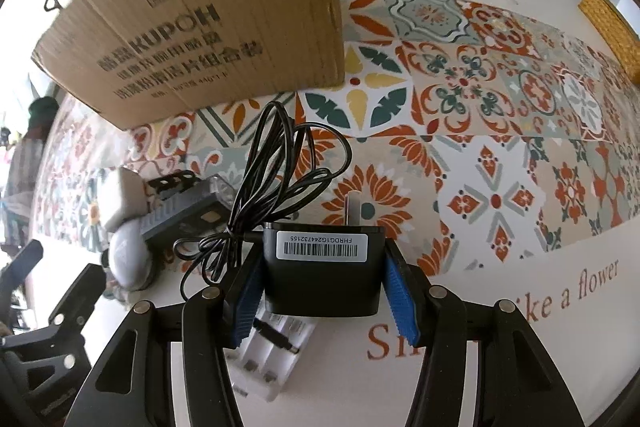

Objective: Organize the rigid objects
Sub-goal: 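Grasp the black adapter with the right tool while the left tool grasps the grey Sika puck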

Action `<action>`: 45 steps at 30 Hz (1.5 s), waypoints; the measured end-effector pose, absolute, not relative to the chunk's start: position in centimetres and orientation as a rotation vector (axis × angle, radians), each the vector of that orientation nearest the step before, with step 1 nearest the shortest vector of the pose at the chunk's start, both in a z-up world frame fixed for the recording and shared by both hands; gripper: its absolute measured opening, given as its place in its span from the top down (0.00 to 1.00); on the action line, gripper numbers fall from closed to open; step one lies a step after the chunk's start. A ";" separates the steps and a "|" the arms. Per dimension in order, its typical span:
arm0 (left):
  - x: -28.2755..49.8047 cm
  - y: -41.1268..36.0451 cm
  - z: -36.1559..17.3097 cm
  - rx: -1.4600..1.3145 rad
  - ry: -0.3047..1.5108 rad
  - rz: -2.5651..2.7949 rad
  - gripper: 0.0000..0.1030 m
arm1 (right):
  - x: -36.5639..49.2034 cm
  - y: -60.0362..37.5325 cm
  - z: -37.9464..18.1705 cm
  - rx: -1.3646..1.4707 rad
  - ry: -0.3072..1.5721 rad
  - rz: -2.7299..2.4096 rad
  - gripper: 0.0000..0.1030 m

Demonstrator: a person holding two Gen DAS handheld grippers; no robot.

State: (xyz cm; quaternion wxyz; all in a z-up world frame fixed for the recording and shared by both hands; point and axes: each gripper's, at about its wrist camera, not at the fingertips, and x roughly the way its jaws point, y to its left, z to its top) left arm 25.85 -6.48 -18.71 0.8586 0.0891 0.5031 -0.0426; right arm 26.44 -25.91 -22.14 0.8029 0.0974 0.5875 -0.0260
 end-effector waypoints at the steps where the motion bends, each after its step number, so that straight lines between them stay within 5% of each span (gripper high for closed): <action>1: 25.7 -6.6 -18.5 0.193 1.049 -0.097 0.00 | 26.2 -25.9 -21.7 0.211 1.249 -0.055 0.46; 13: 24.8 -8.3 -18.5 0.246 1.031 -0.172 0.07 | 24.2 -27.1 -17.9 0.245 1.207 -0.023 0.46; 45: 27.7 -9.7 -24.9 0.206 1.148 -0.236 0.44 | 25.5 -25.8 -21.0 0.186 1.335 0.003 0.46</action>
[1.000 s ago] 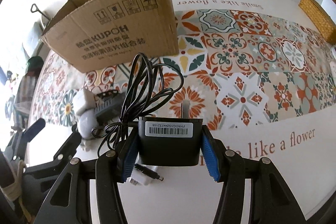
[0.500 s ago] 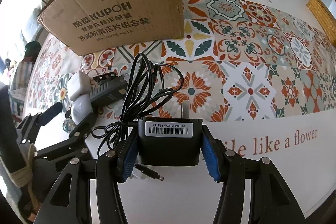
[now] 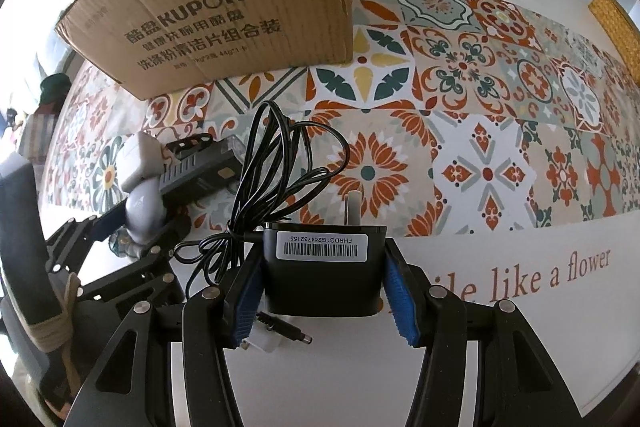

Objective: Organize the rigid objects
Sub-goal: 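Grasp the black adapter with the right tool while the left tool grasps the grey Sika puck, then lift the grey puck and black adapter toward the box with both tools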

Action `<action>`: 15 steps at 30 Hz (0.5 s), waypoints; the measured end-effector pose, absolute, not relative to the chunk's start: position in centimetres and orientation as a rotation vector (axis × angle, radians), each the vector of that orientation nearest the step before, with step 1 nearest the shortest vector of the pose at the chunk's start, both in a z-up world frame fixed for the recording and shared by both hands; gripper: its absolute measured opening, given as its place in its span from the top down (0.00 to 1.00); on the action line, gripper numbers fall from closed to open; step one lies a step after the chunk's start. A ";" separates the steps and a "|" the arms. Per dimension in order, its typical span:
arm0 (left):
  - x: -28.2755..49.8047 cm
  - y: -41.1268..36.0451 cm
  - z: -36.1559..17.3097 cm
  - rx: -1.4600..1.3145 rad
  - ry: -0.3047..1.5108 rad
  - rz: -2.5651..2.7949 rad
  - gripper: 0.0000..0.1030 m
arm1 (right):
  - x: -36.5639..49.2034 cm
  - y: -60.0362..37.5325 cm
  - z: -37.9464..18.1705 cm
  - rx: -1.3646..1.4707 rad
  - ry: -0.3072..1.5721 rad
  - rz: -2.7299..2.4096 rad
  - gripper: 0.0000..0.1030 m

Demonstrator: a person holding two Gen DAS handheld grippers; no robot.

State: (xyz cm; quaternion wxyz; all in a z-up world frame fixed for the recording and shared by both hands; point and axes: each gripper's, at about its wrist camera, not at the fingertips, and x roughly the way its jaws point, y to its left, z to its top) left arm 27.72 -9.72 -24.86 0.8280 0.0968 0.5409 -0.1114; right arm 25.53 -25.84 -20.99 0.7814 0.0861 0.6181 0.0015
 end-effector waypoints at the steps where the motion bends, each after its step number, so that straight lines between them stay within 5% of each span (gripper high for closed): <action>1: 27.9 -9.7 -24.8 0.204 1.147 -0.237 0.46 | 25.5 -25.8 -21.1 0.188 1.334 0.005 0.46; 15: 25.9 -8.4 -22.4 0.191 1.109 -0.247 0.46 | 24.8 -25.6 -20.7 0.194 1.313 0.009 0.46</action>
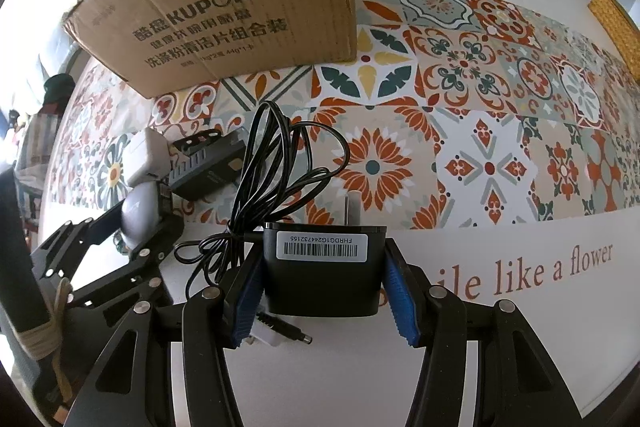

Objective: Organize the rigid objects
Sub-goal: 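Lift the grey puck and black adapter toward the box with both tools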

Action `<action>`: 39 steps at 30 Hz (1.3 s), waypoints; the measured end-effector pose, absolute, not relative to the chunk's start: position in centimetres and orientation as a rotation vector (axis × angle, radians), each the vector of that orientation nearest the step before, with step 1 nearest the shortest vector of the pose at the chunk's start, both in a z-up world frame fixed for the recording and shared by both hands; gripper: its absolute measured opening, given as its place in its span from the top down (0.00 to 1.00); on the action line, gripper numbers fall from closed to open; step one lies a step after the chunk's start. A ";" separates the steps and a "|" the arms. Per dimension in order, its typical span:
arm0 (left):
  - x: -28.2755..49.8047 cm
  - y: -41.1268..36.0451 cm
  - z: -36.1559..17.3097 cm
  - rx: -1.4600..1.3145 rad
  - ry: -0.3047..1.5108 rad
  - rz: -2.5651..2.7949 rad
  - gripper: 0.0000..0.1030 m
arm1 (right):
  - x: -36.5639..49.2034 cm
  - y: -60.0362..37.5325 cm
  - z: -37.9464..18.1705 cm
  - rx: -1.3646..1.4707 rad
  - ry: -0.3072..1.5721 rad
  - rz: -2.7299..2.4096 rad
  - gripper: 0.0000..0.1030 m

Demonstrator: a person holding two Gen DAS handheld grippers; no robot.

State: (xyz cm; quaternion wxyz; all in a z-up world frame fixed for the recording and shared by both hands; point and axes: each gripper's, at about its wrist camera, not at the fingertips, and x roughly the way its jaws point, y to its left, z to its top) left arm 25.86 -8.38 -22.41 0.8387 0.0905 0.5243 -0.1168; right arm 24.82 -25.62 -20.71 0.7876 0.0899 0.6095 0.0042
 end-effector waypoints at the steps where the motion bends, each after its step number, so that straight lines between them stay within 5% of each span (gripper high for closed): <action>1: 25.8 -8.3 -22.0 0.191 1.097 -0.243 0.46 | 24.7 -25.7 -20.4 0.194 1.306 0.010 0.46; 39: 26.3 -5.2 -6.1 0.071 0.733 -0.254 0.46 | 24.7 -23.8 -7.1 0.185 0.887 0.065 0.46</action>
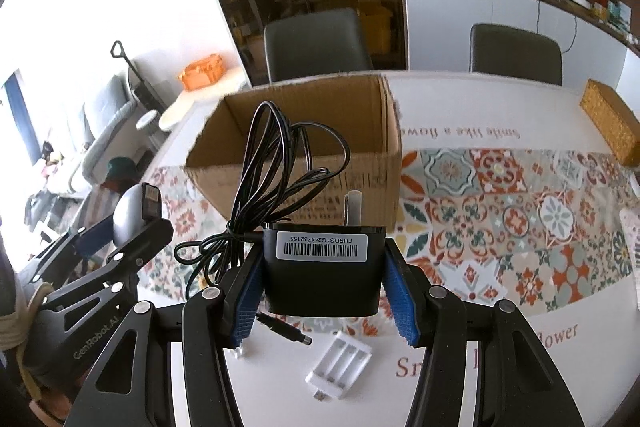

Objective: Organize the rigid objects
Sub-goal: 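Lift the grey puck and black adapter toward the box with both tools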

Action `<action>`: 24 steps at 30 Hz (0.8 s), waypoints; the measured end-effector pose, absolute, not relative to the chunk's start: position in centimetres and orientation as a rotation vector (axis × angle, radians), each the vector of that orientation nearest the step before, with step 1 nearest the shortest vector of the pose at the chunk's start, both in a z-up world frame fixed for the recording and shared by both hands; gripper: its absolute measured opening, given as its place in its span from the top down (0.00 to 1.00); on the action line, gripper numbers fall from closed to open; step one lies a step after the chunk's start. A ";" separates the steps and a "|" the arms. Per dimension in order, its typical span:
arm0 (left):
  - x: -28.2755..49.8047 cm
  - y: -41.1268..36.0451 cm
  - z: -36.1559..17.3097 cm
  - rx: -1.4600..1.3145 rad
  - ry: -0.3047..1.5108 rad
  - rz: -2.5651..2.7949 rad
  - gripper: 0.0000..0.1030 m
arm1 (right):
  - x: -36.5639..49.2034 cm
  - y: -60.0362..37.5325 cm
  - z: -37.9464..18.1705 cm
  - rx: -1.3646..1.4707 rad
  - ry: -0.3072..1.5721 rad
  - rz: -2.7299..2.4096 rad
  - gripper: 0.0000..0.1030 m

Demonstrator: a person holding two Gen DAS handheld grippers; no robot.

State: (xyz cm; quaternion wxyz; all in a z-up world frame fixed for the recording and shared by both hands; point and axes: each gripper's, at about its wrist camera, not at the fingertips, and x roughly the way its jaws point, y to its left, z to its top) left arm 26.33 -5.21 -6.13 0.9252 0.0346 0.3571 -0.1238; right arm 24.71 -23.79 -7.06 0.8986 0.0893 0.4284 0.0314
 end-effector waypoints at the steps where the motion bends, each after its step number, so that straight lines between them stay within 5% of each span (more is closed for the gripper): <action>1: 26.4 -5.2 -5.9 0.072 0.723 -0.253 0.46 | 24.7 -23.8 -6.7 0.185 0.877 0.065 0.46; 24: 30.5 -6.3 -0.5 0.116 0.554 -0.268 0.46 | 28.8 -24.2 -1.1 0.160 0.688 0.022 0.46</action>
